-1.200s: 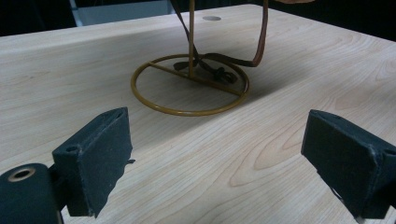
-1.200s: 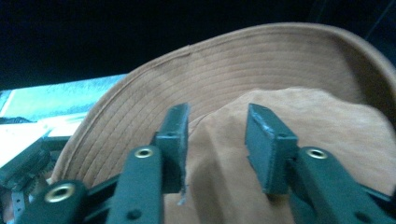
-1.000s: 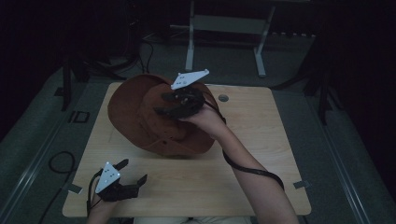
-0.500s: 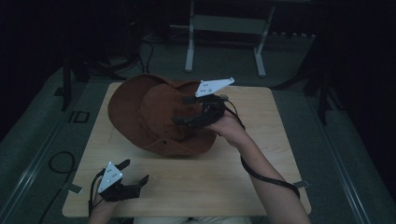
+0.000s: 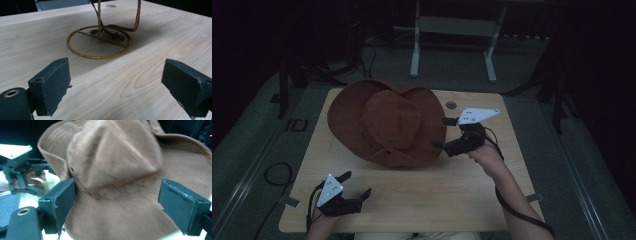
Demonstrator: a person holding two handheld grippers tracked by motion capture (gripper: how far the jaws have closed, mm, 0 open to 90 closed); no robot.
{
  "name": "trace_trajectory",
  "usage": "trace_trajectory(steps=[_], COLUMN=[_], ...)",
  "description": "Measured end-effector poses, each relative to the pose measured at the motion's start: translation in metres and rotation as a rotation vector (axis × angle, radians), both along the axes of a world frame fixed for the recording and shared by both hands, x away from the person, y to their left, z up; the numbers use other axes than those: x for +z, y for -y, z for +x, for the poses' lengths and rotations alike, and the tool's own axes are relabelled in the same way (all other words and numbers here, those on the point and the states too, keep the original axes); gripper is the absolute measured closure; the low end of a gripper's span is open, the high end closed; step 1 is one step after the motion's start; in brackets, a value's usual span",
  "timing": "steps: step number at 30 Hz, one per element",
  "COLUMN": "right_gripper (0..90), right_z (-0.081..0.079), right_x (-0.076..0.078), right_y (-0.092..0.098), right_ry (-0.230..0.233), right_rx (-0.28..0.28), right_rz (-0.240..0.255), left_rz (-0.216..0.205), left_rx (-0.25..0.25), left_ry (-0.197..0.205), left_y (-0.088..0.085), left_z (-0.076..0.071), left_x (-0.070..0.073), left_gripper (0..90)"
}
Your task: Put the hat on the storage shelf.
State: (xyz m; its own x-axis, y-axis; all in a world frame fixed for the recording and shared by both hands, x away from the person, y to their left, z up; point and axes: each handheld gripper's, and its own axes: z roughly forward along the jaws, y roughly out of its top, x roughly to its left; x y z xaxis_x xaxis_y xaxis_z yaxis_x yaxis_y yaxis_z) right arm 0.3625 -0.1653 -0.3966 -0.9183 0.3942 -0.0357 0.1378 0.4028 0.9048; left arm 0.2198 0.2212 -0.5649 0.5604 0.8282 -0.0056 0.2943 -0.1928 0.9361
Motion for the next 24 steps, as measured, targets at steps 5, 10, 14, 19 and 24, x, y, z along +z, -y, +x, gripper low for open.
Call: trace_trajectory(steps=[5,10,14,19,24], right_gripper=[13.9,13.9,13.9,13.9,13.9], right_z=[-0.002,-0.007,-0.010,-0.013,-0.014], right_x=[-0.011,-0.028,-0.048,-0.072,-0.100], right_y=[0.022,0.046,0.063,0.077,0.093], right_ry=[-0.002,-0.013,-0.039,-0.064,-0.098], right_rx=[-0.040,-0.087,-0.123,-0.169,-0.216], right_rz=[-0.010,-0.001,-0.023,-0.053,-0.058], left_rz=[0.003,0.008,0.010,0.012,0.010], left_rx=[-0.002,-0.010,-0.013,-0.007,-0.003], left_ry=[-0.001,-0.003,-0.006,-0.009,-0.022], left_y=[0.001,0.001,0.002,0.001,0.000], left_z=[0.000,0.000,0.001,0.001,0.002], left_x=[0.000,-0.001,-0.001,-0.002,-0.003], left_gripper=[9.2,9.2,9.2,9.2,9.2])
